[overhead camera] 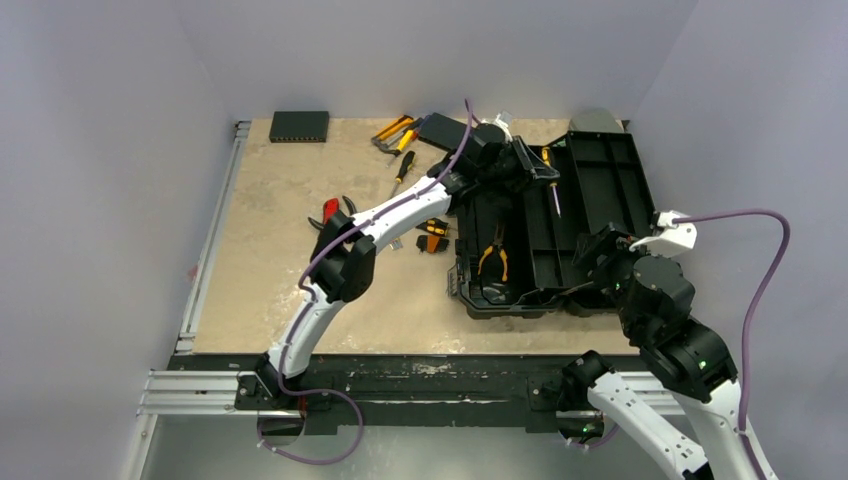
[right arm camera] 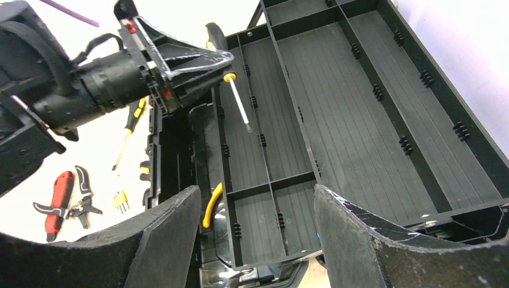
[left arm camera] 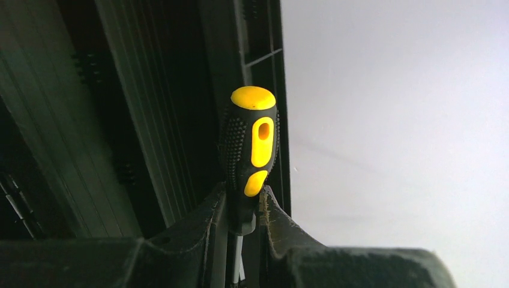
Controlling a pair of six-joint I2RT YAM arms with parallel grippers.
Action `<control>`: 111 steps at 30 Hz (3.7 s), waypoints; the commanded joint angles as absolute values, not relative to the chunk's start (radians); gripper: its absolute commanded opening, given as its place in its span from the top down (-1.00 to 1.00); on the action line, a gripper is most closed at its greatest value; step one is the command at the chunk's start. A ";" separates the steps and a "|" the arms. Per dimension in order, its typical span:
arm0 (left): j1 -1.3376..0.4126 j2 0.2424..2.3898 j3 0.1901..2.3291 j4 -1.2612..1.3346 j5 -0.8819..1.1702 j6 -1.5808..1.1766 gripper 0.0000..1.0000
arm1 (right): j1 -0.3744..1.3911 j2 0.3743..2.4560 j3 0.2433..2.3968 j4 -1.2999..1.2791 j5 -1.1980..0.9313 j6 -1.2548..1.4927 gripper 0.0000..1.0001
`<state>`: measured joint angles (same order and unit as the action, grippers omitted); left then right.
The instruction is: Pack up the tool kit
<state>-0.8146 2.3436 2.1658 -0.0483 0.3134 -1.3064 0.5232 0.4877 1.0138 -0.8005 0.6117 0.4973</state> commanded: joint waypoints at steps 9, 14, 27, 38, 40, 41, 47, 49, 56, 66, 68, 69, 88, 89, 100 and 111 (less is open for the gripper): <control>-0.833 2.459 2.321 -0.113 0.292 -1.305 0.41 | 0.525 0.469 1.003 -0.778 0.640 0.507 -0.36; -0.833 2.418 2.312 -0.128 0.297 -1.255 -0.06 | 0.525 0.458 0.987 -0.781 0.633 0.519 -0.36; -0.799 2.181 2.097 -0.189 0.246 -1.074 -0.35 | 0.525 0.444 0.979 -0.786 0.640 0.523 -0.36; -0.616 1.727 1.600 -0.358 0.081 -0.784 -0.60 | 0.525 0.437 0.957 -0.765 0.623 0.511 -0.36; -0.571 1.663 1.513 -0.412 -0.004 -0.764 -0.72 | 0.524 0.435 0.950 -0.761 0.617 0.514 -0.36; -0.555 1.638 1.491 -0.455 -0.059 -0.762 -0.85 | 0.524 0.434 0.946 -0.759 0.612 0.517 -0.36; -0.436 1.624 1.479 -0.738 -0.262 -0.803 -1.00 | 0.525 0.437 0.929 -0.742 0.589 0.520 -0.36; -0.395 1.638 1.471 -0.792 -0.268 -0.831 -0.94 | 0.525 0.441 0.925 -0.736 0.581 0.521 -0.35; -0.302 1.633 1.345 -0.767 -0.314 -0.929 -0.60 | 0.524 0.451 0.910 -0.719 0.558 0.531 -0.35; -0.218 1.759 1.379 -0.845 -0.335 -0.950 -0.43 | 0.525 0.454 0.905 -0.706 0.565 0.520 -0.35; -0.208 1.776 1.369 -0.827 -0.314 -0.962 -0.38 | 0.524 0.459 0.904 -0.704 0.566 0.519 -0.35; -0.202 1.789 1.369 -0.822 -0.307 -0.968 -0.37 | 0.524 0.462 0.904 -0.702 0.566 0.519 -0.35; -0.093 1.907 1.463 -0.774 -0.237 -0.970 -0.01 | 0.525 0.470 0.905 -0.703 0.565 0.516 -0.34; -0.090 1.912 1.463 -0.774 -0.238 -0.973 -0.01 | 0.525 0.471 0.906 -0.703 0.563 0.516 -0.34; -0.044 1.968 1.462 -0.767 -0.222 -0.983 0.36 | 0.524 0.465 0.908 -0.707 0.560 0.517 -0.33; -0.080 1.799 1.361 -0.667 -0.179 -0.919 1.00 | 0.524 0.467 0.905 -0.706 0.555 0.522 -0.34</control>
<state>-0.0486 1.9392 1.4029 -0.7258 -0.1867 -0.9497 0.5232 0.4583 0.9066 -0.7391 0.5571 0.5167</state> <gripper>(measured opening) 0.109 0.670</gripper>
